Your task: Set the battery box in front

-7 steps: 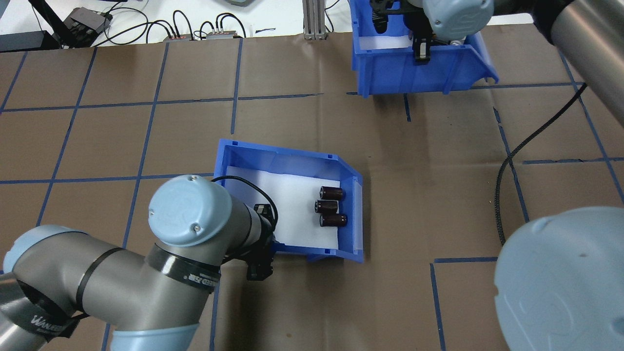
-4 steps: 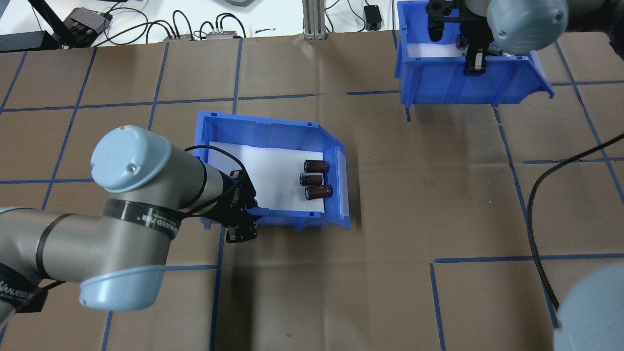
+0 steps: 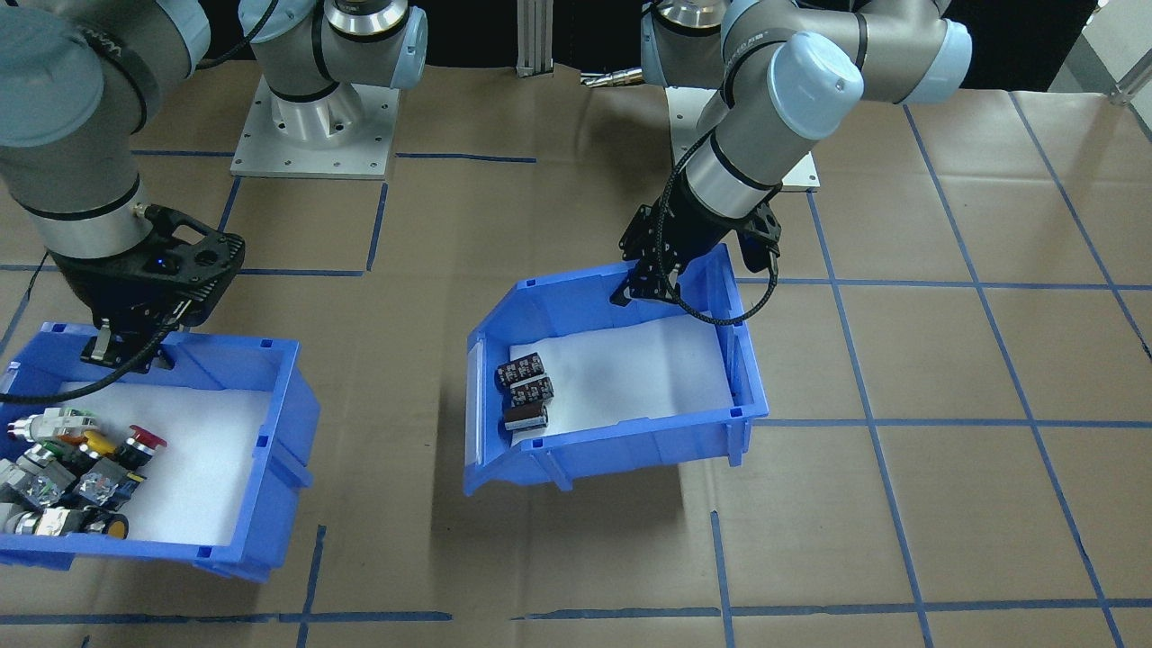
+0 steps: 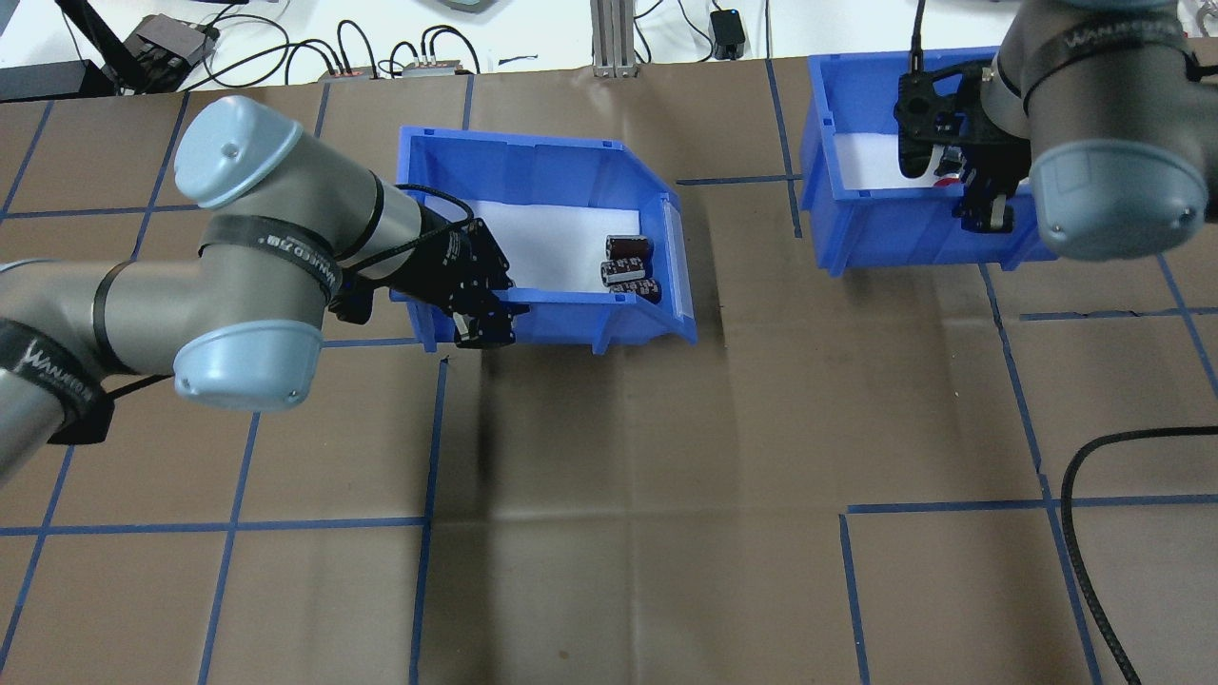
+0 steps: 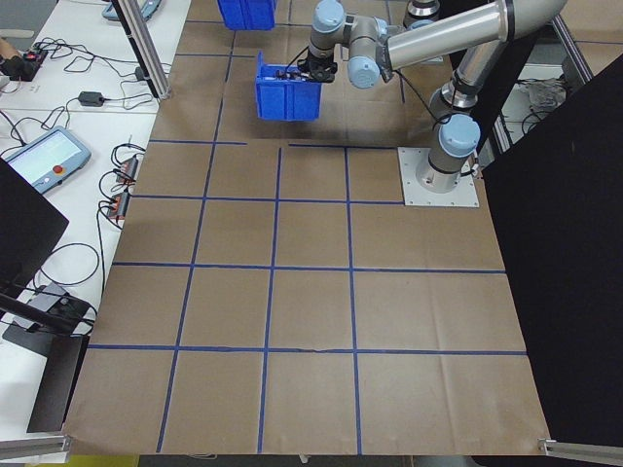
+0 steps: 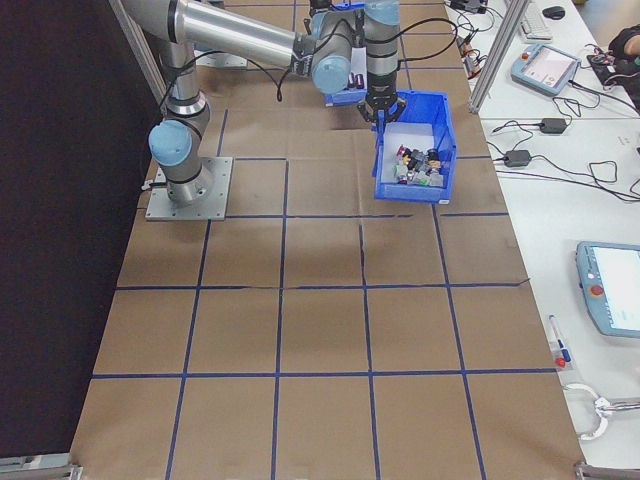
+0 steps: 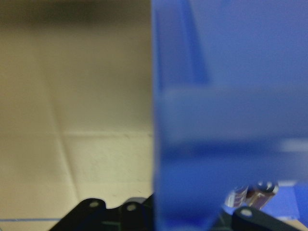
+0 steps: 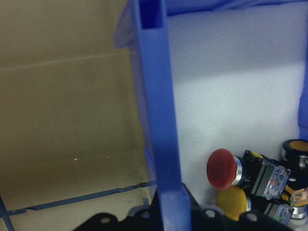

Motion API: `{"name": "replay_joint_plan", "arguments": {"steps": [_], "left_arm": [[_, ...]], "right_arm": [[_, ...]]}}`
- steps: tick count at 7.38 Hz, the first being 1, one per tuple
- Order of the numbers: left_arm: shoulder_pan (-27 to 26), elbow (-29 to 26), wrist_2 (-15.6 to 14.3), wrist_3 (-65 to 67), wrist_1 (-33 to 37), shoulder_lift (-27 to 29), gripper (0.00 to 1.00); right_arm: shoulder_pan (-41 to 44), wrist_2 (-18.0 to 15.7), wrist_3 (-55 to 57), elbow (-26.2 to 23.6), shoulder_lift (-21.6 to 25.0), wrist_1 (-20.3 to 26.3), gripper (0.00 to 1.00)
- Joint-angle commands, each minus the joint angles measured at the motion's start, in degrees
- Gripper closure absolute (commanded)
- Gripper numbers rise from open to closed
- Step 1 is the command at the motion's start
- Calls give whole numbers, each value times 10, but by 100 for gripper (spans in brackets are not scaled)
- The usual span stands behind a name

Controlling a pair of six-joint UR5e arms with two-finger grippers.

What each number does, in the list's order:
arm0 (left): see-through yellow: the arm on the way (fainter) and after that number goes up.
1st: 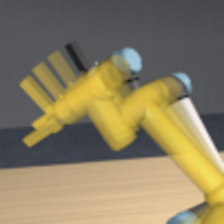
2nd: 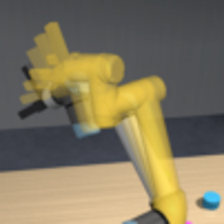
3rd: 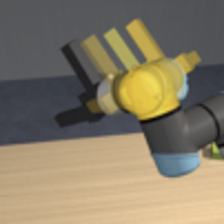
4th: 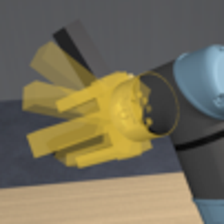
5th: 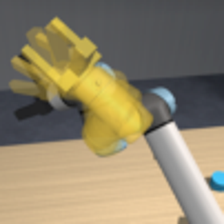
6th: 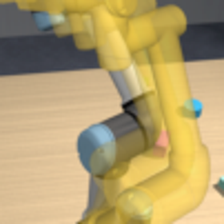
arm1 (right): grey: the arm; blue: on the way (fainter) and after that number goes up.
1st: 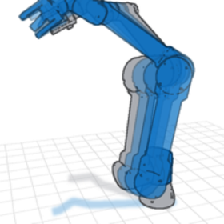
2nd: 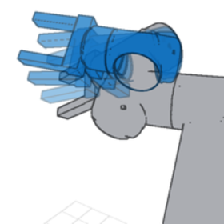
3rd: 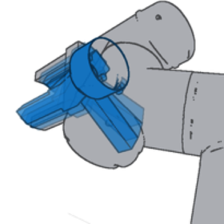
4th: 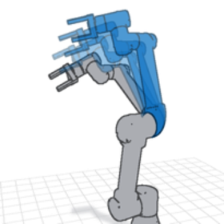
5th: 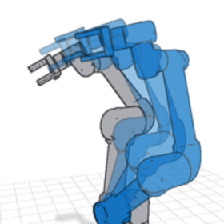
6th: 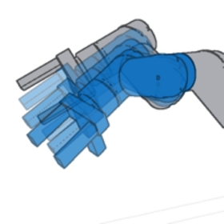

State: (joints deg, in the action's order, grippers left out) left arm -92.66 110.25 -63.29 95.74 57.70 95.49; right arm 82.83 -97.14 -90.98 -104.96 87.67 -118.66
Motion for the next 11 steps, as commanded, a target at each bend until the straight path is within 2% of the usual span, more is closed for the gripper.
{"name": "replay_joint_plan", "arguments": {"steps": [1, 2, 4, 5, 7, 9, 10, 11], "left_arm": [[-4, -72, 45, -5, -1, 77, 100], [-7, -87, 86, -5, -4, 100, 100], [-7, -110, 119, -21, -10, 138, 100], [-9, -124, 121, -22, -11, 157, 100], [-13, -138, 170, -29, -11, 188, 100], [-12, -163, 170, -37, -10, 217, 100], [-10, -167, 171, -38, -11, 230, 94], [-9, -174, 171, -39, -10, 237, 59]], "right_arm": [[-4, 19, -50, -94, 71, -30, 100], [-11, 21, -60, -117, 87, -32, 100], [-49, 42, -84, -138, 97, -32, 100], [-58, 42, -97, -140, 97, -32, 100], [-59, 43, -99, -147, 97, -32, 100], [-60, 43, -98, -155, 97, -33, 100], [-60, 42, -96, -155, 97, -35, 100], [-60, 41, -96, -155, 97, -37, 100]]}}
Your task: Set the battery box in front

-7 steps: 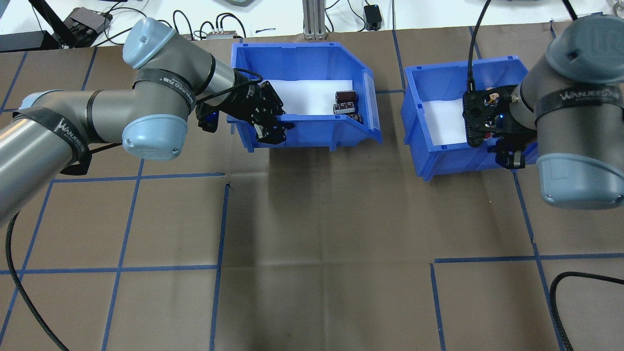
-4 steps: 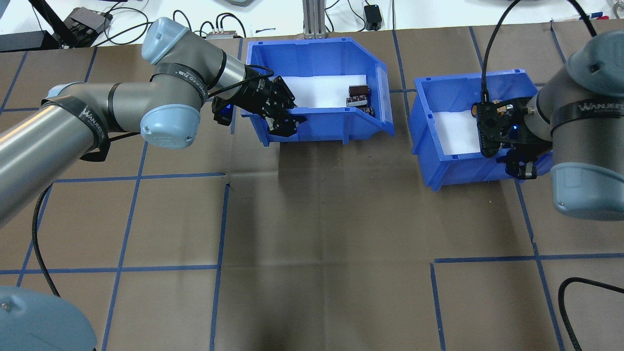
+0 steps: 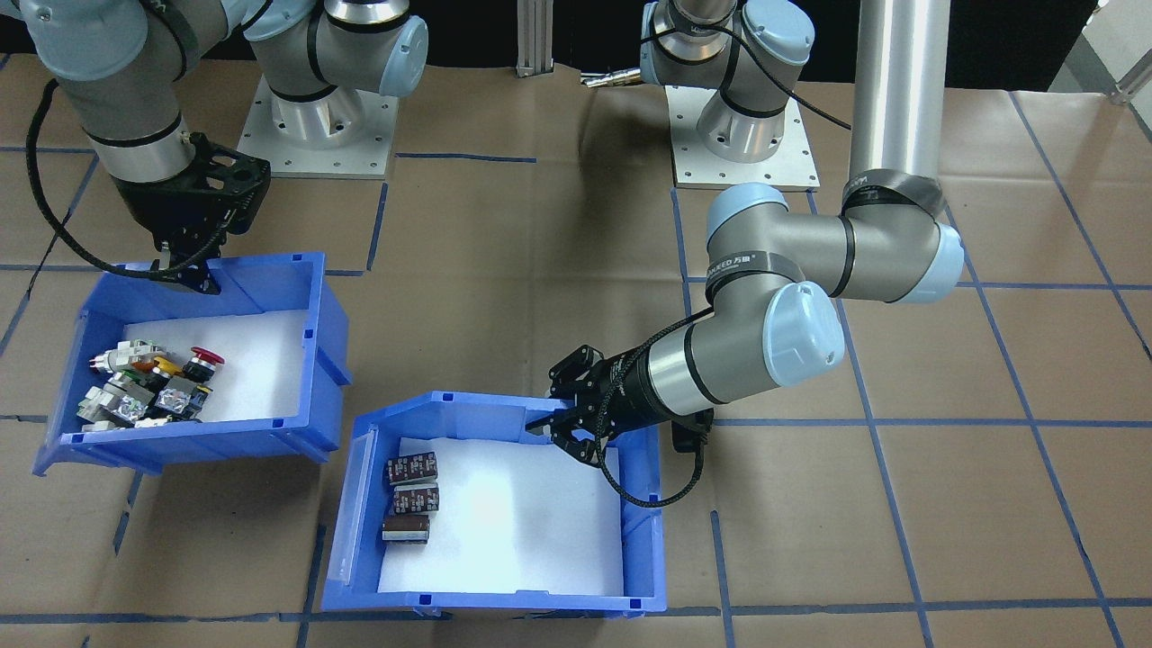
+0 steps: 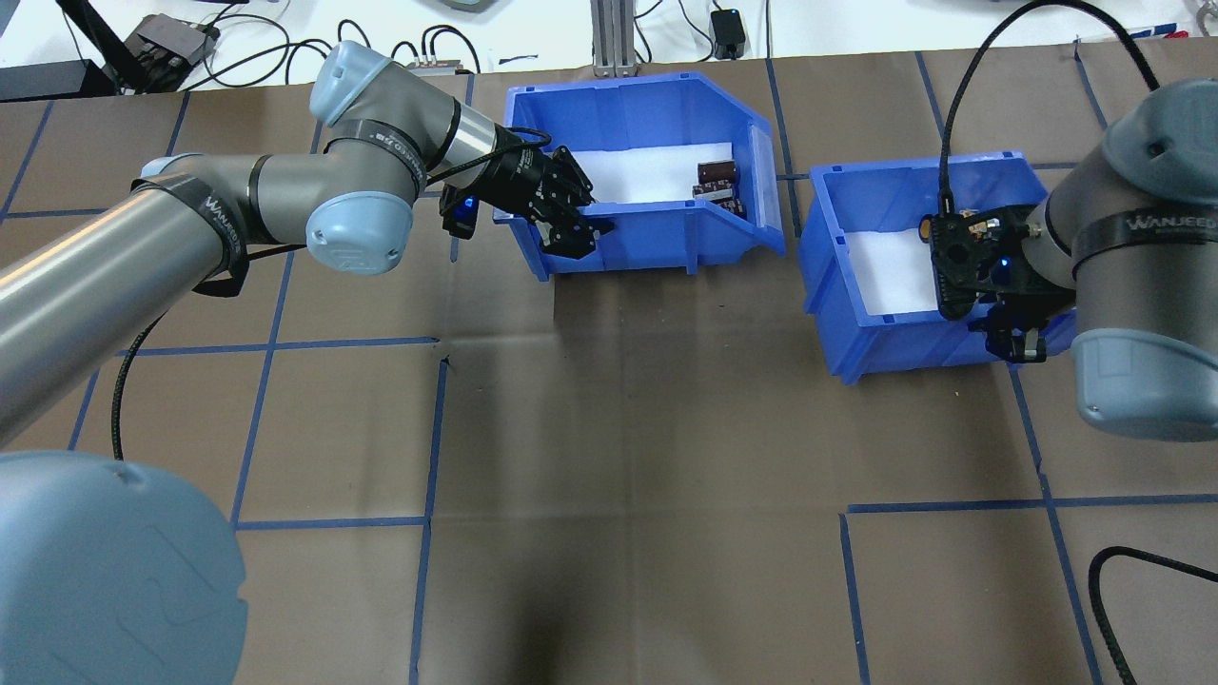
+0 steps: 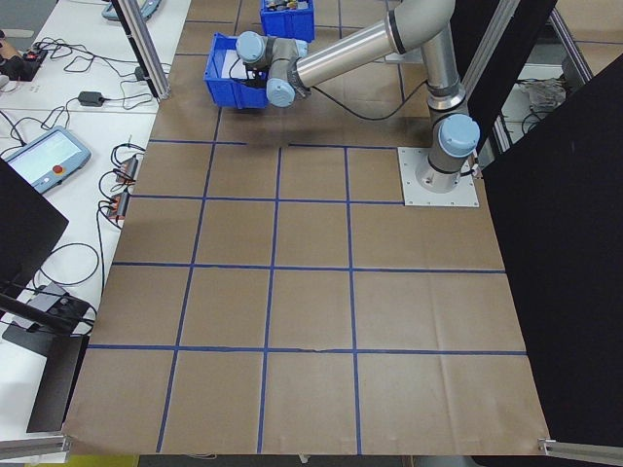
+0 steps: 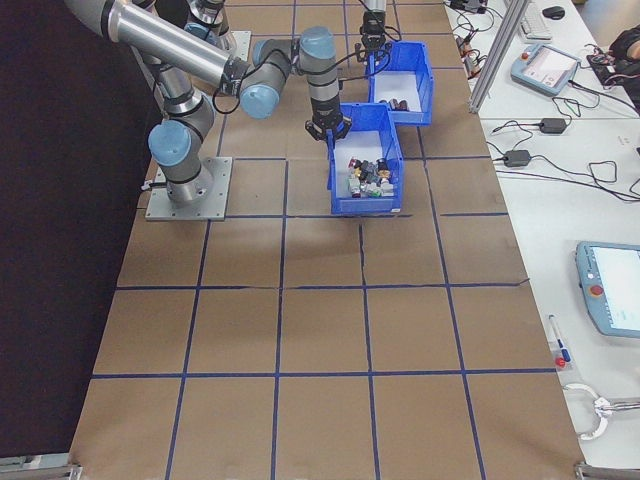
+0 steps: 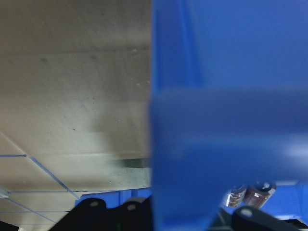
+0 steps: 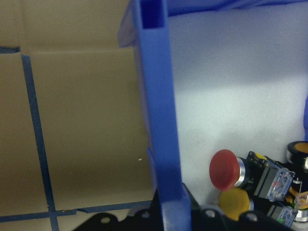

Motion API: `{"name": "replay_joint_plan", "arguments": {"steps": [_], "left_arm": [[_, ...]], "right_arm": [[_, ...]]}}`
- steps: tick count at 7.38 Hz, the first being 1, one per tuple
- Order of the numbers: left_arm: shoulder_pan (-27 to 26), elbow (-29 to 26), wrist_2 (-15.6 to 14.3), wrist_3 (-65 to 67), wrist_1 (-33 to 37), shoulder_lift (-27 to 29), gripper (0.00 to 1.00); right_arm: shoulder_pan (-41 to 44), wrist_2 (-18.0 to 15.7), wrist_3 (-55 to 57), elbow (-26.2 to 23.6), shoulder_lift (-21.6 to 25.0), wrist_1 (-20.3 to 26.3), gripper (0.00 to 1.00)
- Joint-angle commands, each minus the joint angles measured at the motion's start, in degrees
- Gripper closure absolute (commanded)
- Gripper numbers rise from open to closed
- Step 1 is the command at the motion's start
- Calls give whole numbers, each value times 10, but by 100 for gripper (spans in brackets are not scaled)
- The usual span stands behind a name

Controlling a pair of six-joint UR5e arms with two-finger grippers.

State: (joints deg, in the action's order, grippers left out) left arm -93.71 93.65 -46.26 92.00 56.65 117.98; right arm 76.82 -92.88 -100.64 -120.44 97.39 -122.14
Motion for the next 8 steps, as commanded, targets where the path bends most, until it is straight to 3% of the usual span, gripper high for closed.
{"name": "replay_joint_plan", "arguments": {"steps": [1, 2, 3, 5, 6, 8], "left_arm": [[3, -11, -1, -2, 1, 15, 35], [1, -11, 0, -2, 1, 14, 13], [1, -9, -1, -2, 2, 9, 8], [0, -9, -23, -8, 10, -15, 9], [5, -10, -87, -34, 12, -36, 11], [21, -31, -160, -213, 125, -78, 11]], "right_arm": [[1, -2, 2, -1, 0, -2, 100], [0, -3, 3, -1, 0, -2, 100], [1, -5, 4, -1, -1, -1, 100], [2, -7, 15, -23, 4, 3, 100], [3, -7, 16, -51, 23, 2, 100], [6, -3, 25, -87, 76, 5, 100]]}}
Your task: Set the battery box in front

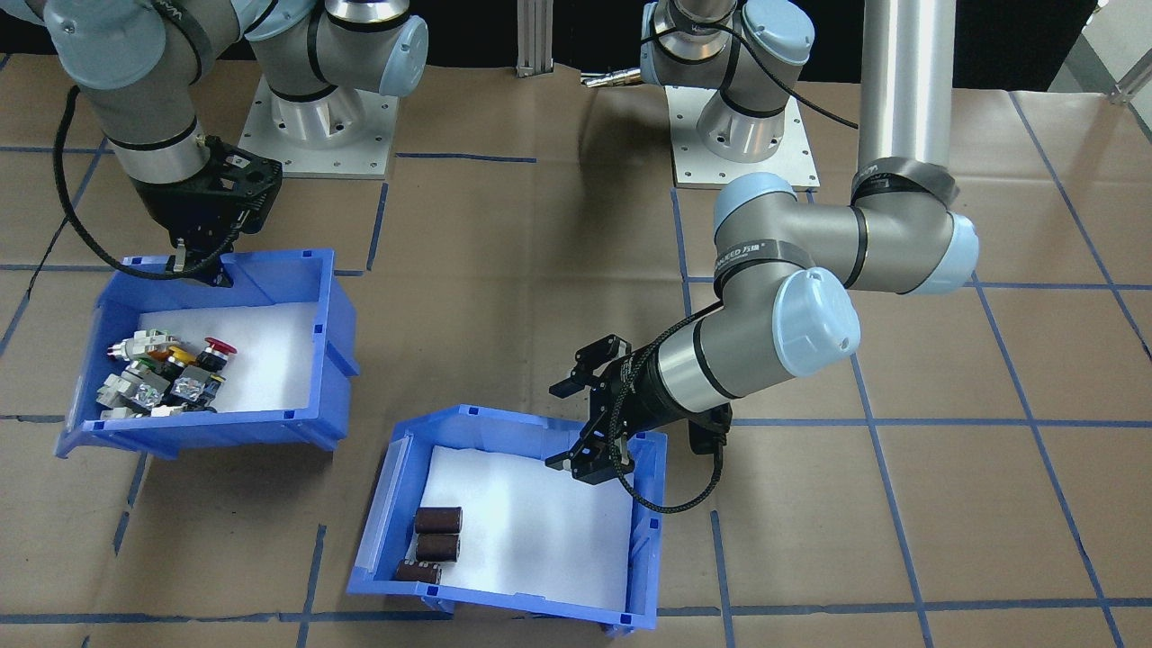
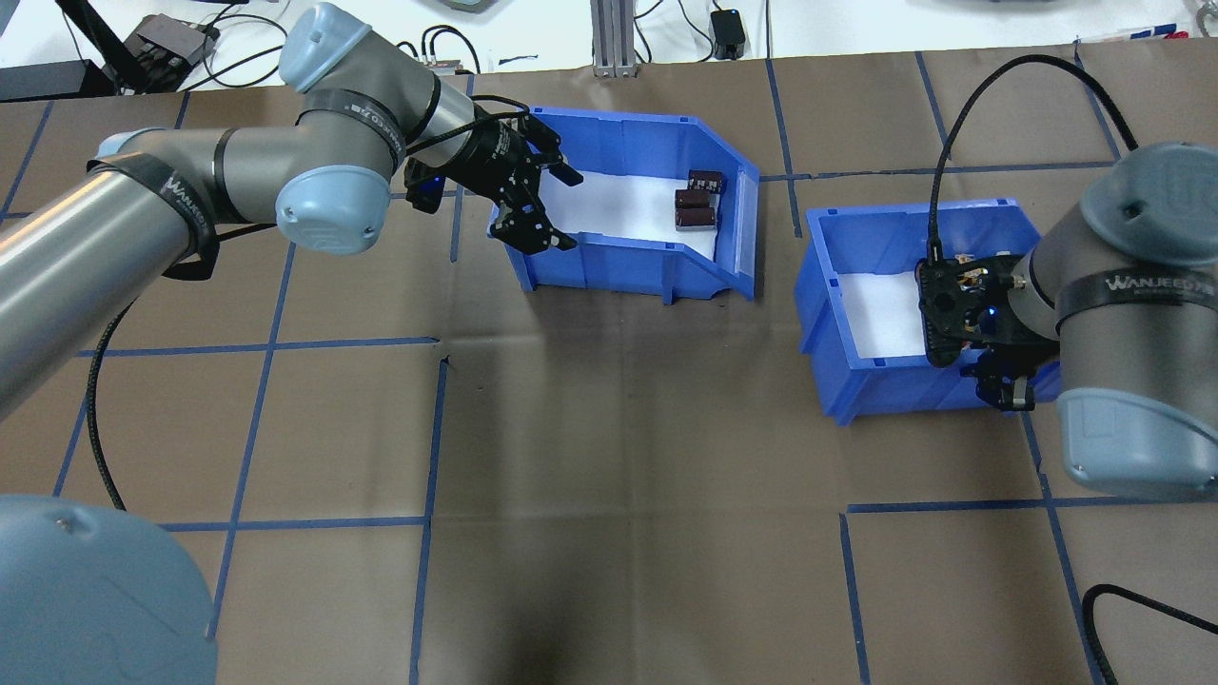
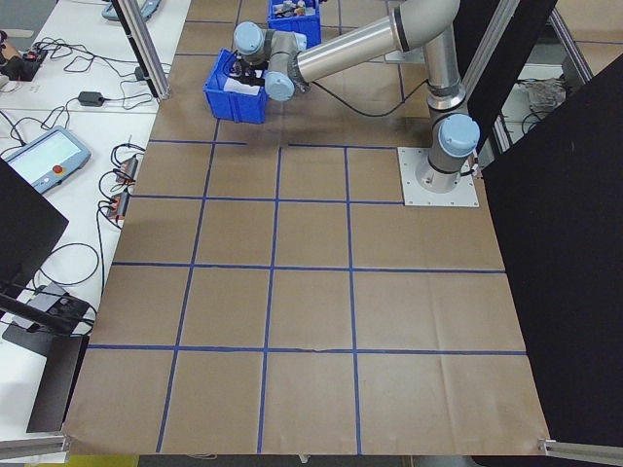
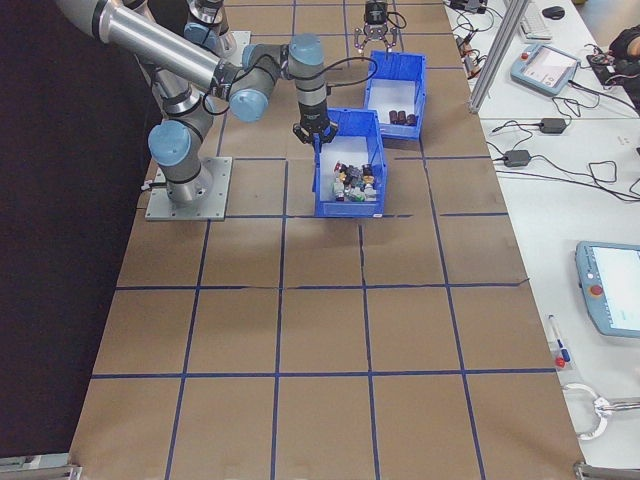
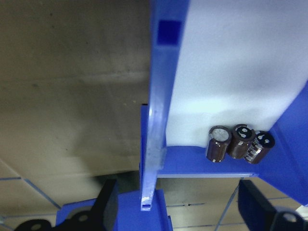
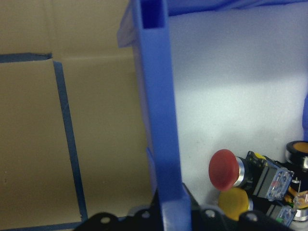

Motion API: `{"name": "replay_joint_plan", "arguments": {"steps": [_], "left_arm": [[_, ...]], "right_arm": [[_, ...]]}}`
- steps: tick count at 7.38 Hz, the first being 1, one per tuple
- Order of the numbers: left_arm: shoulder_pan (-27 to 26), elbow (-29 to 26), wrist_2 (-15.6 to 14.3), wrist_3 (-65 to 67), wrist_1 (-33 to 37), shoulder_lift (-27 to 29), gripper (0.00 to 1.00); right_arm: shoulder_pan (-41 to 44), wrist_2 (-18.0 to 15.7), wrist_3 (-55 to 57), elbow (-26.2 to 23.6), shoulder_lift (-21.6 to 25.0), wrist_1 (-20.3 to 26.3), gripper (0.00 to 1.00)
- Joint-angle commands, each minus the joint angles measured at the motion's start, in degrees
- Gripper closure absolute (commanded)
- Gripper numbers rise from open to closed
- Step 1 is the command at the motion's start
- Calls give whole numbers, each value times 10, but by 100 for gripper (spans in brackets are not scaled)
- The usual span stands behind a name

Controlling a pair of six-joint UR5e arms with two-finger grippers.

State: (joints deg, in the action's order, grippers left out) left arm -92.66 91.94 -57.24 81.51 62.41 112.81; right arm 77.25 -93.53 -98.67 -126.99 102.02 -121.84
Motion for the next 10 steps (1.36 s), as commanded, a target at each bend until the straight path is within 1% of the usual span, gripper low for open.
{"name": "replay_joint_plan", "arguments": {"steps": [1, 2, 3, 4, 5, 6, 7, 8, 9, 10], "left_arm": [[27, -36, -120, -261, 148, -43, 10], [35, -47, -165, -382, 217, -61, 10], [53, -52, -227, -509, 256, -83, 0], [60, -55, -262, -617, 277, -108, 0], [61, -54, -270, -710, 281, -138, 0], [61, -54, -271, -831, 286, -167, 0], [60, -54, -293, -904, 286, -180, 0], [60, -50, -333, -907, 277, -187, 0], [60, -44, -356, -906, 277, -196, 0], [59, -39, -358, -905, 274, -216, 0]], "right_arm": [[5, 5, 17, -49, 46, 1, 100], [8, 5, 36, -80, 68, -1, 100], [18, 5, 42, -91, 93, 0, 100], [41, 5, 48, -91, 99, 0, 100], [73, 5, 88, -89, 95, -1, 100], [98, 5, 99, -86, 96, -2, 100], [118, 0, 123, -84, 95, -1, 100], [147, 0, 159, -76, 92, 0, 100], [181, -1, 181, -60, 79, -2, 100], [219, -4, 238, -40, 49, 1, 100]]}}
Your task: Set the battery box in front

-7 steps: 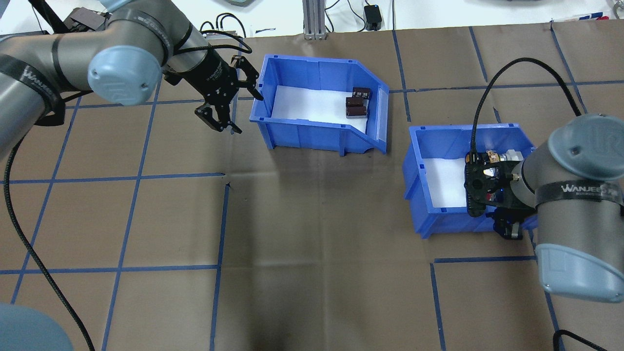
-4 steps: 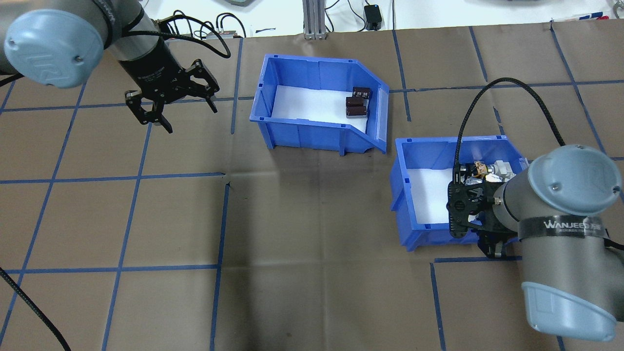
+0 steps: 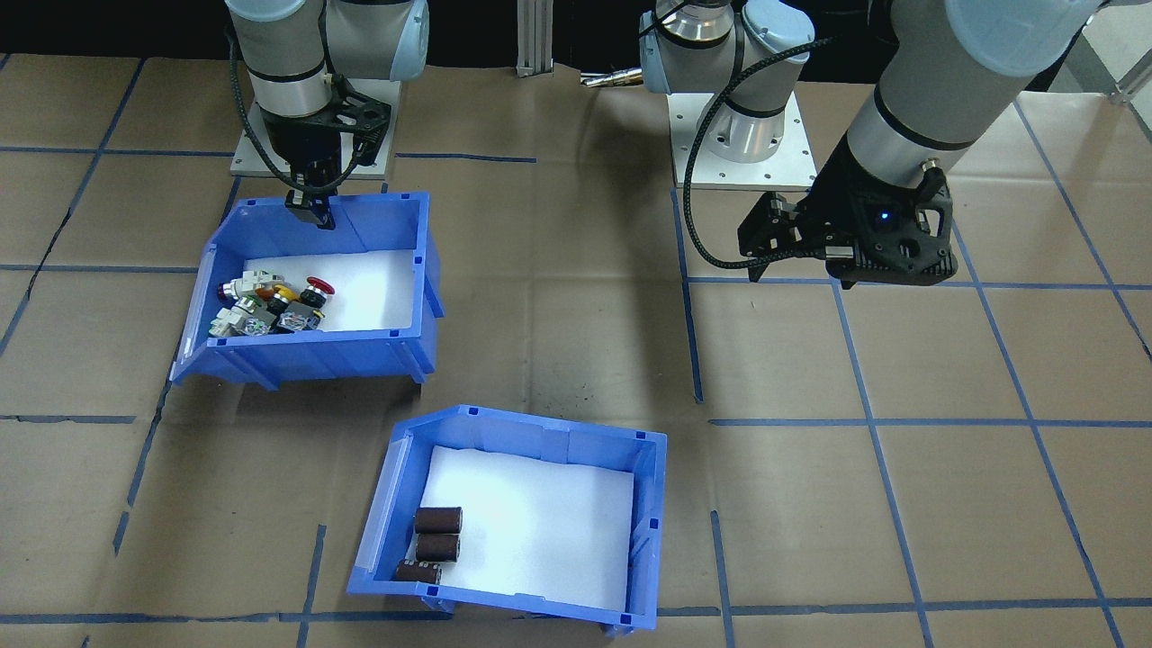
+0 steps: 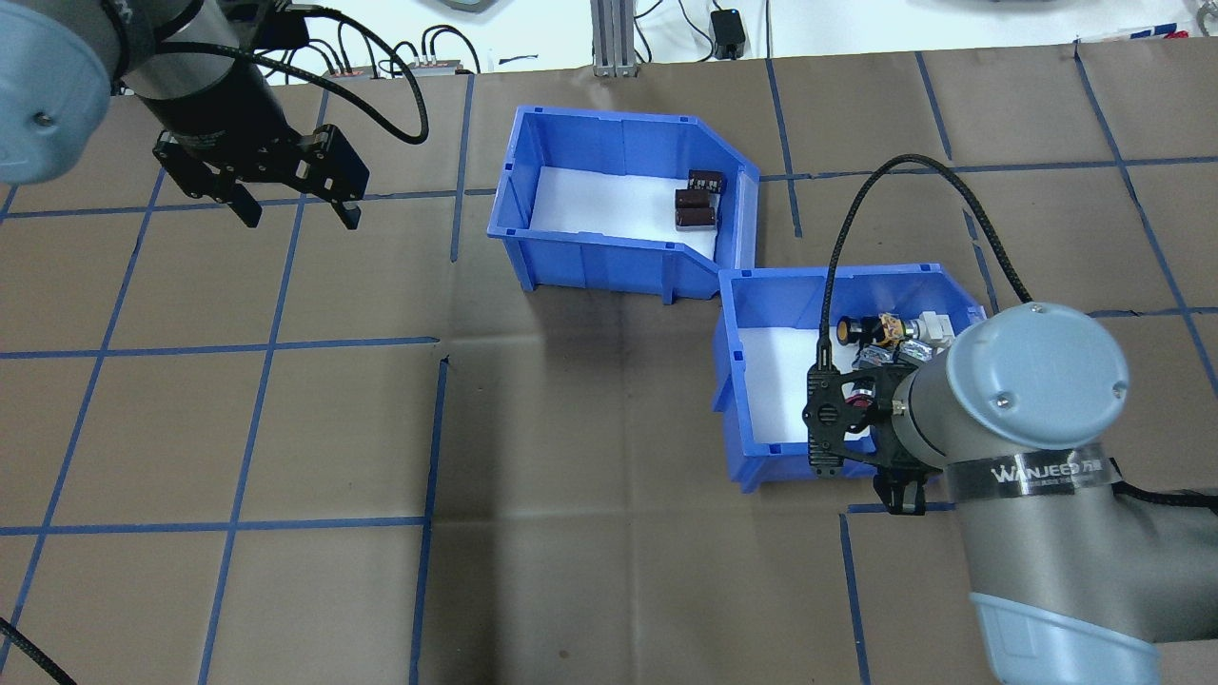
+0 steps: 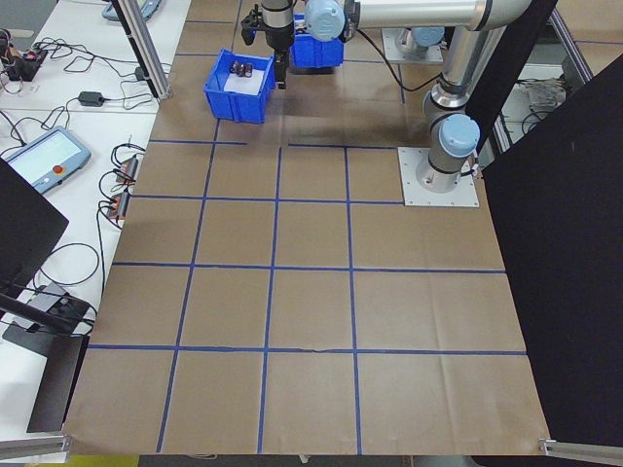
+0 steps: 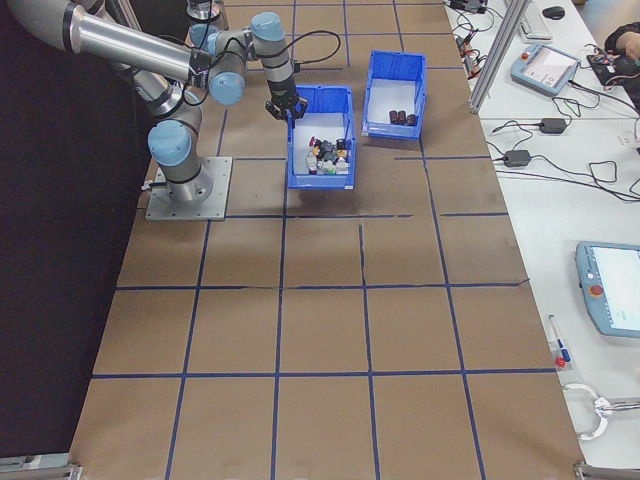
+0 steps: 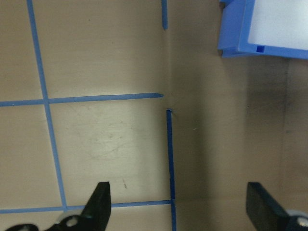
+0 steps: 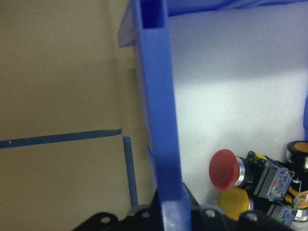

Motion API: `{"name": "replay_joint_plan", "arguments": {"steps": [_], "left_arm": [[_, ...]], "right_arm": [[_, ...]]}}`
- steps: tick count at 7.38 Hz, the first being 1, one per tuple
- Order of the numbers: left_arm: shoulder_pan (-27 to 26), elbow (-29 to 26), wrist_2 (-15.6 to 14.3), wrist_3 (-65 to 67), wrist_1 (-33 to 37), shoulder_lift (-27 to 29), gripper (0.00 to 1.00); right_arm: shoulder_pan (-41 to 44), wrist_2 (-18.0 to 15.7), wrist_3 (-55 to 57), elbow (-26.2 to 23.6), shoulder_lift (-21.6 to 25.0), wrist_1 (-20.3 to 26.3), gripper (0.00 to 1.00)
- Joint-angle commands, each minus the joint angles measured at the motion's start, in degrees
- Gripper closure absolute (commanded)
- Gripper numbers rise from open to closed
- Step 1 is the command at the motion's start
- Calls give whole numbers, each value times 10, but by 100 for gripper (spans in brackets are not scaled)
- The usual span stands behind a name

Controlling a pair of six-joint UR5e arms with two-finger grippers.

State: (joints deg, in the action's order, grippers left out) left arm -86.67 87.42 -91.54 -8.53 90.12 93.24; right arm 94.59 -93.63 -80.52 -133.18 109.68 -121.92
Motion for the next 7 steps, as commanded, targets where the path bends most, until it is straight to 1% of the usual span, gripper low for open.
{"name": "replay_joint_plan", "arguments": {"steps": [1, 2, 3, 4, 5, 6, 7], "left_arm": [[-1, 9, -10, -3, -2, -31, 0], [-1, 13, -9, -3, 0, -40, 0], [-2, 15, -10, -5, 6, -48, 0], [-5, 23, -9, -5, 7, -57, 0], [-6, 42, -7, -2, 5, -62, 0], [-8, 64, -2, -2, 1, -81, 0], [-7, 85, -4, -2, 0, -96, 0]], "right_arm": [[96, -7, 97, 36, -55, 1, 100], [138, -30, 134, 37, -67, -2, 100], [168, -31, 165, 38, -70, -2, 100], [199, -32, 190, 52, -78, -2, 100], [227, -32, 213, 73, -100, -4, 100], [257, -44, 245, 96, -138, 0, 100], [283, -64, 252, 106, -163, -3, 100]]}}
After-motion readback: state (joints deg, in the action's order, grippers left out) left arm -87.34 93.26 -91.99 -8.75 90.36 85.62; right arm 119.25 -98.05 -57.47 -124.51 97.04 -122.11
